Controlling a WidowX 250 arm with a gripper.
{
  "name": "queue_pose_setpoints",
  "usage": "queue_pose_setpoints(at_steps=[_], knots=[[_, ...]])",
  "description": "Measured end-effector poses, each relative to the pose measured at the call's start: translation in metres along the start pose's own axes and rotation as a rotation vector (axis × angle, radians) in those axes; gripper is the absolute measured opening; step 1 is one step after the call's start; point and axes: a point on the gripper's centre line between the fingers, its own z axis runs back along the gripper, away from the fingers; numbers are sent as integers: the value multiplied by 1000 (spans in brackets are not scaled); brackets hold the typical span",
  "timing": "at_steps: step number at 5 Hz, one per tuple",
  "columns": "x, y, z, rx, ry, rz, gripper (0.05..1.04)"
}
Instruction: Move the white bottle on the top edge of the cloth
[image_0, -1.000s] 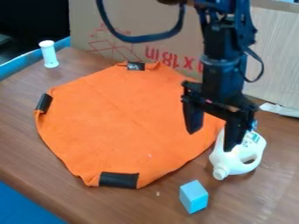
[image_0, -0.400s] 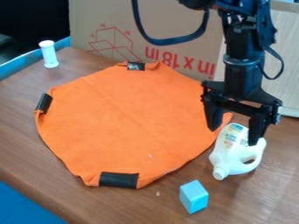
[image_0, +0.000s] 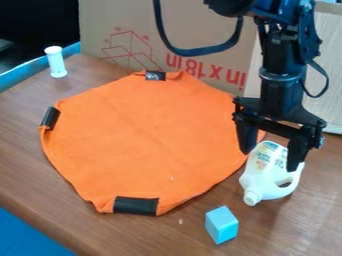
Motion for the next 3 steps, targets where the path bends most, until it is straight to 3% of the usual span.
queue_pose_setpoints(at_steps=[1, 2, 3], knots=[[-12, 0, -10, 7, 35, -6, 1000], [-29, 0, 2, 3, 23, -25, 1000], [-41, 2, 1, 5, 33, -44, 1000]])
